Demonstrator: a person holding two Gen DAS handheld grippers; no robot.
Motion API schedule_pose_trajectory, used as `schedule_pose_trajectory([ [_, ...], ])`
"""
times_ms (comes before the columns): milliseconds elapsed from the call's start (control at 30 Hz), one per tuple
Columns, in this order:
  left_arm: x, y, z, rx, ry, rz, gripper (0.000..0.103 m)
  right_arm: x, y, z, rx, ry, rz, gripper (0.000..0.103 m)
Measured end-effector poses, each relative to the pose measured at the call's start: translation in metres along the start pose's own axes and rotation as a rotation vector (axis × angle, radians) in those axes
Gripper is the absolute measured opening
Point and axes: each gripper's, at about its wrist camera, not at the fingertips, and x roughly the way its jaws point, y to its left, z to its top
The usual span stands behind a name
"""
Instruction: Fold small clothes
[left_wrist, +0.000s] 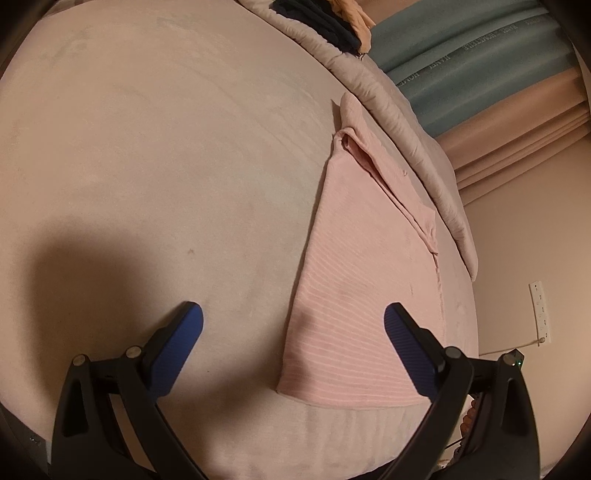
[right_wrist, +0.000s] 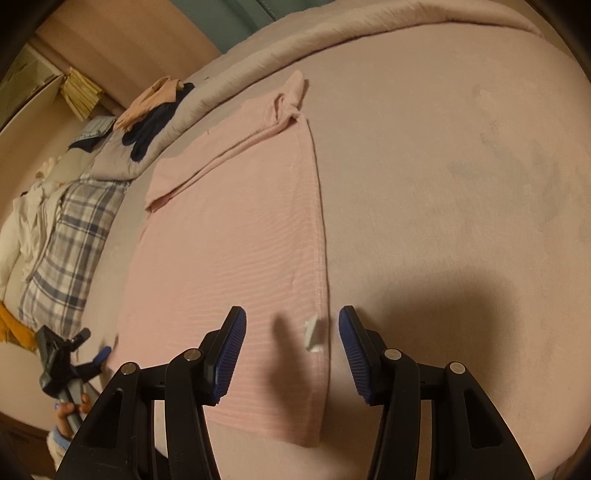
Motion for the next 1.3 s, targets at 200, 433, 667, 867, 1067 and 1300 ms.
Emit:
schedule_pose_trajectory([
  [200,0.006,-0.003,0.001,0.005,0.027,-0.038,0.101,0.009,0.003,-0.006,-0.001,0.046,0.048,0.052],
  [433,0.016,-0.009,0.003,0.015,0.083,-0.087,0.101,0.015,0.010,-0.009,-0.029,0.070,0.088,0.061],
  [667,0.025,-0.014,0.007,0.019,0.121,-0.129,0.102,0.007,0.004,-0.012,-0.028,0.079,0.088,0.061],
  [867,0.033,-0.022,0.007,0.043,0.145,-0.140,0.102,0.005,-0.006,-0.015,0.020,0.079,0.095,0.061],
  [1067,0.042,-0.030,0.006,0.050,0.169,-0.167,0.102,0.018,0.013,-0.017,-0.035,0.119,0.150,0.061],
  [1300,0.047,-0.035,0.005,0.068,0.201,-0.199,0.102,0.020,0.013,-0.019,-0.001,0.122,0.216,0.061],
])
